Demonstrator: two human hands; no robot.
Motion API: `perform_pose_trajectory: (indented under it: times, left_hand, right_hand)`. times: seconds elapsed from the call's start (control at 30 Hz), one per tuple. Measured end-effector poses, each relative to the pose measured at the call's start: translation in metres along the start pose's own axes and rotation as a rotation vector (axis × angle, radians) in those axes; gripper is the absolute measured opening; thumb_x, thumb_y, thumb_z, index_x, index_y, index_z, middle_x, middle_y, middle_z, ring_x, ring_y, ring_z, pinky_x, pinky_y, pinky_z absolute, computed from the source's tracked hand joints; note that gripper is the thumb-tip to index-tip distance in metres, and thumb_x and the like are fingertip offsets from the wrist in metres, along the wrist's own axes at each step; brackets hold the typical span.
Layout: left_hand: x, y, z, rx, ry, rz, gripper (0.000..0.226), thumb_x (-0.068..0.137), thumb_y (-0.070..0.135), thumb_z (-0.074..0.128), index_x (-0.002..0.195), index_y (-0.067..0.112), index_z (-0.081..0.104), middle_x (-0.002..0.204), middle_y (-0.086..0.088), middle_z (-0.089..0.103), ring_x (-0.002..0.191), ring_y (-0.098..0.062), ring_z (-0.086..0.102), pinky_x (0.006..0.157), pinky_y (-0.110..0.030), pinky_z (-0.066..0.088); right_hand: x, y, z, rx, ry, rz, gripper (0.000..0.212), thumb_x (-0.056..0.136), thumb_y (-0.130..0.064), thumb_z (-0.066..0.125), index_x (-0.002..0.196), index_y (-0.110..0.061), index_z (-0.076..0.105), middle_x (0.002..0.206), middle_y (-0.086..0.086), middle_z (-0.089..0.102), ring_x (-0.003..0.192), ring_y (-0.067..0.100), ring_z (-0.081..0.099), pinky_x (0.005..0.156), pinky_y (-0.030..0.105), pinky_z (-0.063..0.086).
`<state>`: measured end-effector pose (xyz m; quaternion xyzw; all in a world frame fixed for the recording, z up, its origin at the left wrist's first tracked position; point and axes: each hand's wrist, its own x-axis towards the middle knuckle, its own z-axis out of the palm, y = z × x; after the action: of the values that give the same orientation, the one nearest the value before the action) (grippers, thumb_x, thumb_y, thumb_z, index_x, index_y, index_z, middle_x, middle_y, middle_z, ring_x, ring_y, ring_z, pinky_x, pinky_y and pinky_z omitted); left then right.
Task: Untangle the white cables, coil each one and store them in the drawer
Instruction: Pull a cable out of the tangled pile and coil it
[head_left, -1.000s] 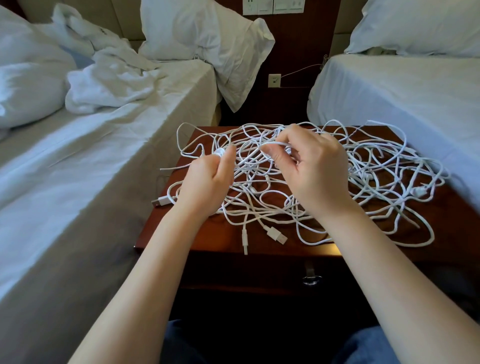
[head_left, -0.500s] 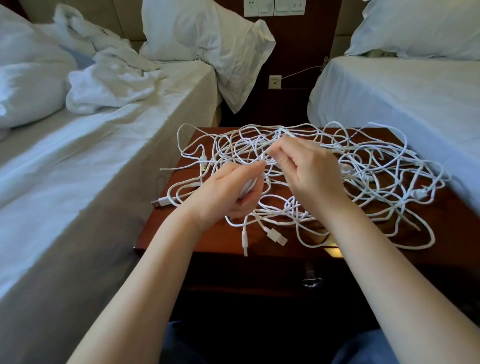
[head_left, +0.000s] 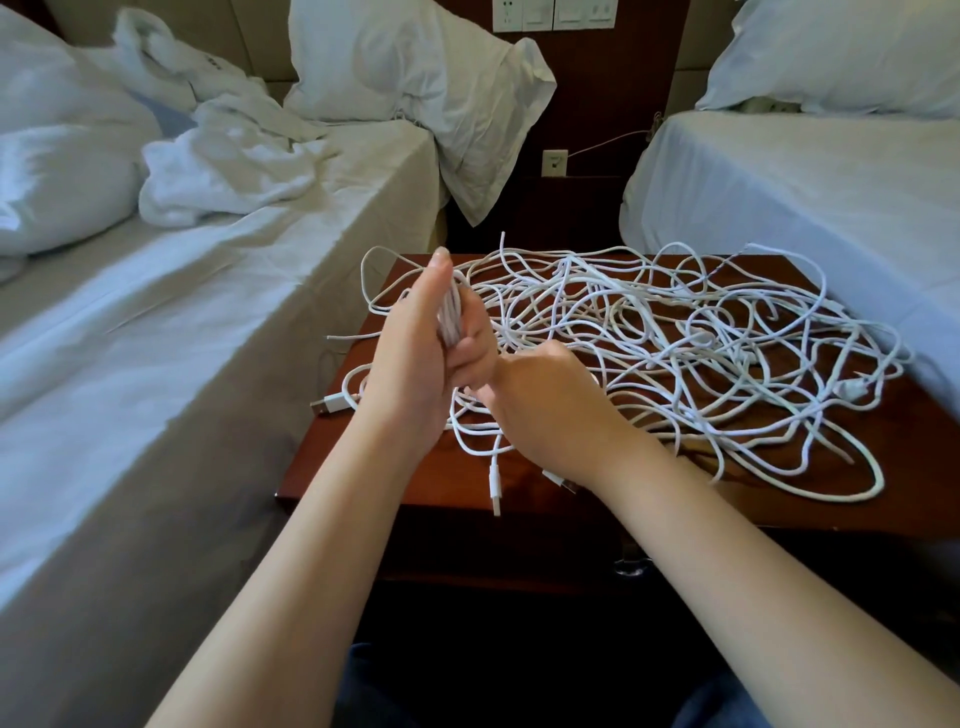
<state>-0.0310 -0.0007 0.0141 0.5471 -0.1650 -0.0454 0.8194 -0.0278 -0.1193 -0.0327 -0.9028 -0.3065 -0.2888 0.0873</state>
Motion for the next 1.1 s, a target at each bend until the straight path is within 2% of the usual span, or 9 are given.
perform_pose_trajectory:
  times: [0.07, 0.13, 0.2, 0.47, 0.6, 0.7, 0.9, 1.03, 1.1]
  left_hand:
    - [0.001, -0.002, 0.001, -0.009, 0.063, 0.010, 0.041, 0.090, 0.037, 0.039, 0.056, 0.014, 0.039, 0.044, 0.006, 0.028, 0.039, -0.008, 0.025, 0.041, -0.020, 0.020]
    - [0.004, -0.002, 0.000, -0.028, 0.129, 0.090, 0.037, 0.093, 0.027, 0.039, 0.060, 0.013, 0.046, 0.046, 0.006, 0.033, 0.041, -0.008, 0.029, 0.042, -0.019, 0.024]
    - [0.009, -0.003, -0.006, 0.010, 0.207, 0.167, 0.039, 0.099, 0.020, 0.036, 0.063, 0.013, 0.047, 0.048, 0.007, 0.036, 0.044, -0.009, 0.032, 0.044, -0.019, 0.027]
    - [0.019, -0.015, -0.039, 0.619, 0.531, 0.292, 0.043, 0.102, 0.022, 0.034, 0.070, 0.000, 0.050, 0.053, -0.004, 0.049, 0.045, -0.007, 0.046, 0.049, -0.019, 0.037]
    - [0.017, -0.021, -0.044, 1.033, 0.495, 0.326, 0.063, 0.092, 0.041, 0.031, 0.071, -0.014, 0.052, 0.065, -0.026, 0.058, 0.061, -0.032, 0.054, 0.062, -0.040, 0.038]
    - [0.018, -0.021, -0.046, 1.081, 0.482, 0.283, 0.053, 0.100, 0.029, 0.038, 0.072, -0.014, 0.051, 0.071, -0.029, 0.059, 0.068, -0.040, 0.055, 0.062, -0.040, 0.039]
    - [0.008, -0.015, -0.025, 1.204, 0.331, 0.256, 0.048, 0.100, 0.022, 0.042, 0.056, 0.012, 0.026, 0.054, -0.004, 0.037, 0.049, -0.017, 0.033, 0.051, -0.034, 0.029]
    - [0.009, -0.016, -0.018, 1.133, 0.224, 0.142, 0.049, 0.099, 0.025, 0.043, 0.053, 0.010, 0.034, 0.059, -0.015, 0.050, 0.053, -0.021, 0.039, 0.050, -0.029, 0.030]
    - [0.009, -0.013, -0.019, 1.049, 0.137, 0.097, 0.051, 0.099, 0.025, 0.041, 0.050, 0.010, 0.039, 0.049, -0.005, 0.046, 0.047, -0.016, 0.038, 0.048, -0.022, 0.031]
  right_hand:
    - [0.001, 0.000, 0.001, -0.065, -0.108, -0.015, 0.040, 0.091, -0.021, 0.018, 0.079, -0.017, 0.056, 0.053, -0.015, 0.012, 0.051, 0.017, 0.031, 0.065, 0.033, 0.022]
    - [0.000, 0.000, 0.001, -0.090, -0.072, -0.029, 0.016, 0.092, -0.014, 0.052, 0.078, -0.014, 0.060, 0.046, -0.013, 0.025, 0.047, 0.021, 0.035, 0.063, 0.032, 0.024]
    - [-0.001, -0.004, 0.004, -0.063, -0.008, -0.037, 0.018, 0.078, -0.013, 0.077, 0.069, -0.013, 0.061, 0.045, -0.004, 0.048, 0.044, 0.024, 0.046, 0.058, 0.031, 0.027]
    - [-0.006, -0.005, 0.002, -0.007, 0.084, 0.002, 0.012, 0.082, -0.016, 0.069, 0.073, -0.009, 0.065, 0.058, 0.003, 0.059, 0.055, 0.026, 0.056, 0.057, 0.028, 0.036]
    - [-0.003, 0.001, -0.010, 0.022, 0.155, 0.024, 0.025, 0.090, -0.024, 0.051, 0.071, -0.011, 0.059, 0.060, 0.000, 0.057, 0.056, 0.021, 0.052, 0.058, 0.029, 0.036]
    - [-0.004, 0.009, -0.019, 0.047, 0.221, 0.064, 0.023, 0.091, -0.028, 0.052, 0.077, -0.012, 0.061, 0.066, -0.004, 0.058, 0.062, 0.018, 0.053, 0.063, 0.031, 0.041]
    - [-0.006, 0.015, -0.026, 0.268, 0.304, 0.113, 0.023, 0.096, -0.026, 0.051, 0.086, -0.007, 0.060, 0.077, -0.006, 0.055, 0.062, 0.013, 0.052, 0.057, 0.030, 0.046]
    - [-0.007, 0.019, -0.030, 0.277, 0.377, 0.135, 0.028, 0.095, -0.030, 0.051, 0.087, -0.005, 0.060, 0.080, -0.008, 0.052, 0.061, 0.008, 0.047, 0.053, 0.021, 0.040]
    - [-0.008, 0.023, -0.032, 0.180, 0.429, 0.131, 0.031, 0.095, -0.034, 0.054, 0.084, -0.007, 0.061, 0.075, -0.005, 0.058, 0.057, 0.009, 0.048, 0.048, 0.022, 0.039]
